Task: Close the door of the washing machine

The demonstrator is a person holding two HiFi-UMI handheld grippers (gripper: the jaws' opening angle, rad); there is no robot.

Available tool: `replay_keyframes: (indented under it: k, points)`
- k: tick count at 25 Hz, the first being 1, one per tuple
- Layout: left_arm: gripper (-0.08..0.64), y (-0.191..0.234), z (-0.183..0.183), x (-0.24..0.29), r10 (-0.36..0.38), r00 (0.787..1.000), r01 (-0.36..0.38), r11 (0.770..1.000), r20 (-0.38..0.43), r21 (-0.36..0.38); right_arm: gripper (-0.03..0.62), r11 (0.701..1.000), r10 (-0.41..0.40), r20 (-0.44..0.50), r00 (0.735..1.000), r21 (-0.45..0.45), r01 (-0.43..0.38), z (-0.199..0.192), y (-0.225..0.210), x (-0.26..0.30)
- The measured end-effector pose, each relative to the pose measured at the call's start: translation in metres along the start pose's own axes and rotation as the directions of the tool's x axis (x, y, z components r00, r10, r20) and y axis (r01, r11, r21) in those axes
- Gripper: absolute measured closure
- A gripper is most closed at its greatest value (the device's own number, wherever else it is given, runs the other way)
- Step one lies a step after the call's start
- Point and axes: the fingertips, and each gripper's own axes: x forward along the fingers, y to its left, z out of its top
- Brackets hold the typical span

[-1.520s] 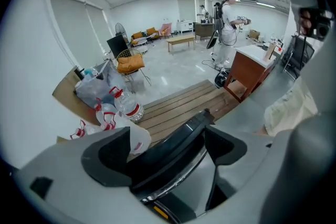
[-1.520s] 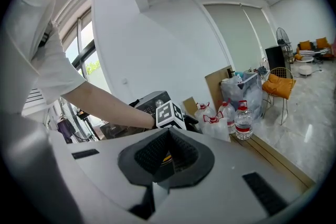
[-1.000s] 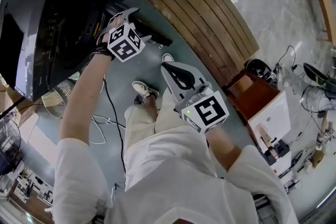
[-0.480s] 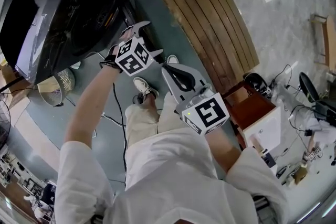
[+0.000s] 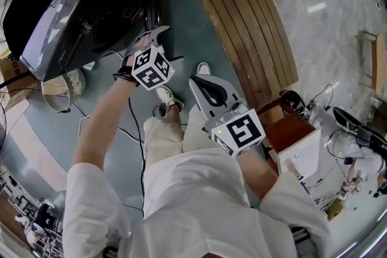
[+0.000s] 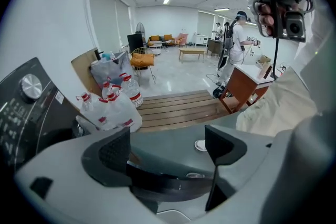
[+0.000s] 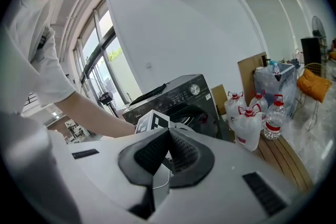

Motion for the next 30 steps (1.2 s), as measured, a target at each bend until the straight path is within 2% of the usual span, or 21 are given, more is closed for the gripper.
replay_keyframes:
  k: [5,11,17,22,30]
  points:
    - [0.13,0.001,-0.031,-0.025,0.053,0.999,-0.053,0.993,-0.003,-0.103,0.597,1.0,0.023,-0.008,1.0,-0.01,-0.023,0.002,0.018,0.014]
    - [0.13,0.018,-0.065,-0.044,0.113,0.993,-0.114,0.973,-0.017,-0.202,0.597,0.998,0.064,-0.038,0.997,-0.022,-0.065,0.005,0.032,0.032]
    - [0.13,0.044,-0.098,-0.058,0.193,0.981,-0.193,0.928,-0.029,-0.319,0.597,0.995,0.09,-0.06,0.994,-0.039,-0.093,0.005,0.045,0.043]
    - [0.129,0.071,-0.129,-0.066,0.259,0.965,-0.256,0.877,-0.047,-0.407,0.597,0.995,0.085,-0.076,0.993,-0.047,-0.089,0.002,0.045,0.049]
    - [0.129,0.103,-0.173,-0.073,0.313,0.941,-0.336,0.831,-0.126,-0.444,0.597,0.995,0.079,-0.097,0.992,-0.048,-0.084,-0.002,0.044,0.052]
